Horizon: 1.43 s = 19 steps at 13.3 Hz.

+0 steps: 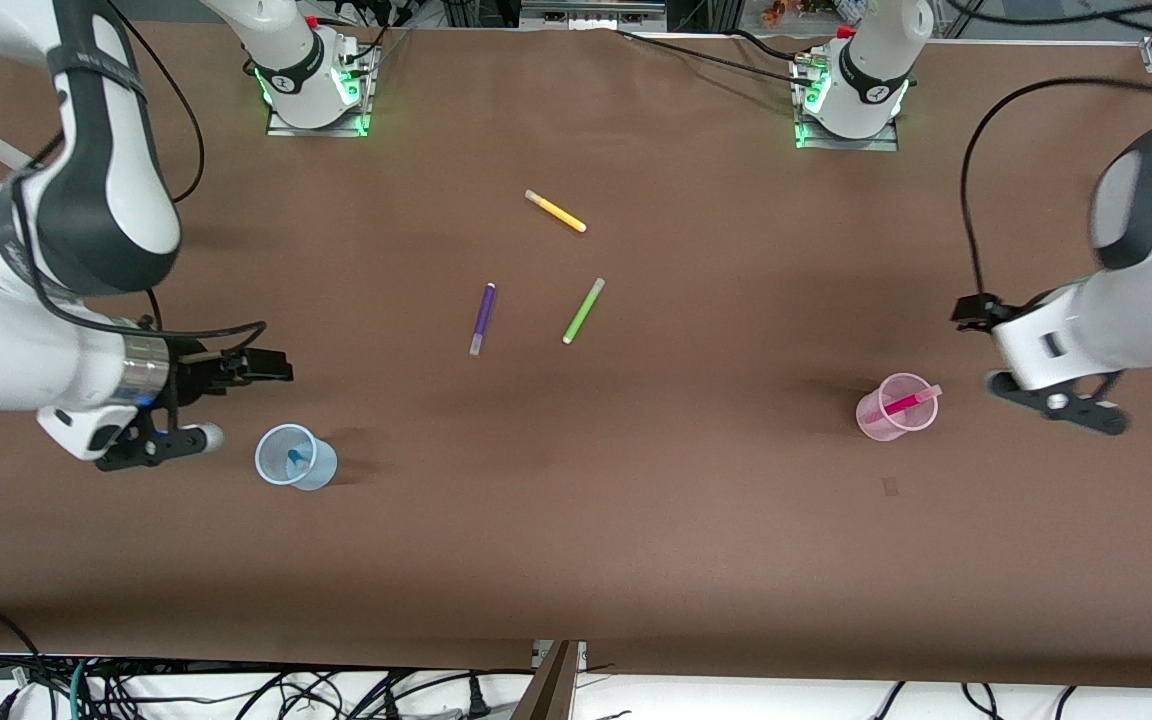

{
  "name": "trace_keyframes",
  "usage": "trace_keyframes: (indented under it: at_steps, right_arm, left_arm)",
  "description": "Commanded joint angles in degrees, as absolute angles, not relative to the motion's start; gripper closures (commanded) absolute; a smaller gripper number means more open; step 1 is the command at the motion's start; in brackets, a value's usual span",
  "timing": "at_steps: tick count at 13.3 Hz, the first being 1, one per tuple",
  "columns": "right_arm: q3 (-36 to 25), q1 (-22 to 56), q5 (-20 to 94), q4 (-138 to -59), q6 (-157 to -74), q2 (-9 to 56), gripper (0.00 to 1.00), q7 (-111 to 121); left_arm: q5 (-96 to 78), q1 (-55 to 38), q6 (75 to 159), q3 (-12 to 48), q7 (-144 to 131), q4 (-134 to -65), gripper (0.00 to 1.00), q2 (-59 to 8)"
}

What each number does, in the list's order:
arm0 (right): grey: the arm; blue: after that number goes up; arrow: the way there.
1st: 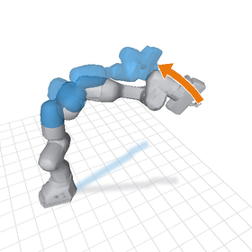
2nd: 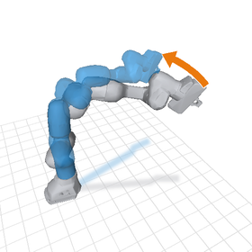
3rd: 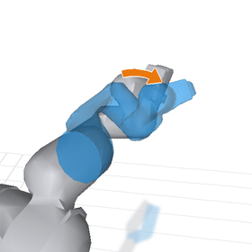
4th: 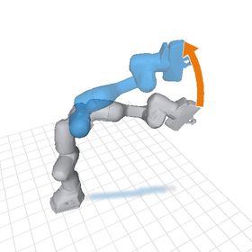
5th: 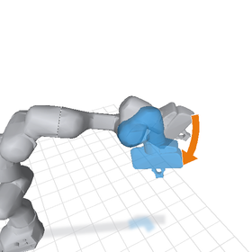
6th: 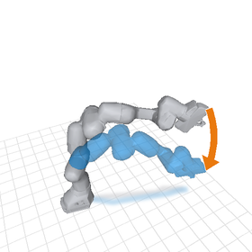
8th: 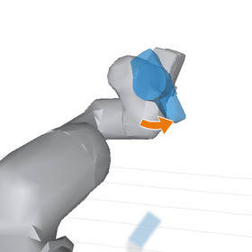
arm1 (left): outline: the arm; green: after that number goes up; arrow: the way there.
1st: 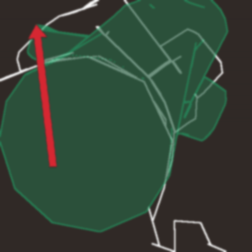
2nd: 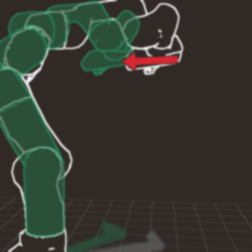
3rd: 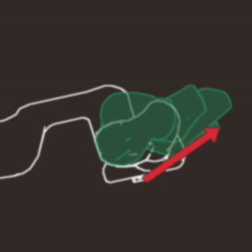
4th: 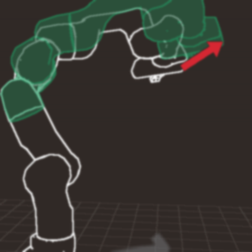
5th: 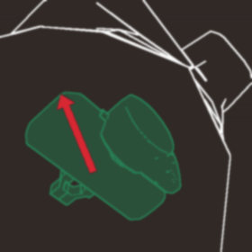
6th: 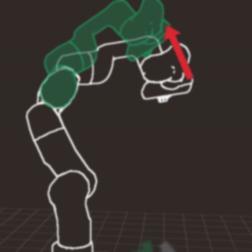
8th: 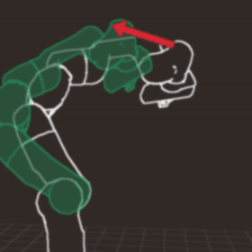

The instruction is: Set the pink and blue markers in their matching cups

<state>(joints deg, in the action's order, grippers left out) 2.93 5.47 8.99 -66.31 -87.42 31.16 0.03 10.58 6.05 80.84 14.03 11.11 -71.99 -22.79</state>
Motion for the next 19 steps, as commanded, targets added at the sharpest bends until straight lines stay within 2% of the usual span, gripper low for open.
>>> trace_keyframes:
  at_steps: [1,2,4,6,8,10,15,19]
  right_arm:
    - [2.81,4.75,5.73,-72.47,-86.12,23.50,0.00,-0.97]
    - [2.81,4.49,5.02,-76.16,-86.57,20.25,0.00,-1.05]
    - [2.73,4.05,2.13,-80.14,-85.52,14.71,0.00,-1.05]
    - [2.72,3.69,0.00,-87.15,-85.69,7.50,0.00,-1.05]
    - [2.72,3.16,-0.09,-89.03,-84.56,4.58,0.00,-1.05]
    - [2.20,2.55,-0.09,-89.21,-83.76,3.61,0.00,-0.79]
    - [1.76,2.02,-0.09,-85.18,-81.04,6.14,0.00,-0.79]
    - [1.76,1.93,-0.17,-84.99,-81.21,6.24,0.00,-0.97]
  left_arm:
    - [3.99,5.45,89.69,10.84,5.91,-78.44,0.00,-13.75]
    - [-0.05,4.67,94.87,6.98,3.89,-84.40,0.00,-9.01]
    - [-1.67,4.48,101.67,5.28,3.17,-95.23,0.00,-0.39]
    - [-0.45,3.17,101.78,4.31,3.16,-98.34,0.00,2.02]
    - [-0.26,0.53,101.69,1.15,3.95,-99.14,0.00,0.80]
    - [-0.26,0.79,101.34,1.06,3.60,-98.35,0.00,-0.61]
    - [-0.09,0.62,97.91,1.49,3.25,-96.33,0.00,-1.32]
    - [-0.09,0.53,97.74,1.58,3.34,-96.33,0.00,-1.41]
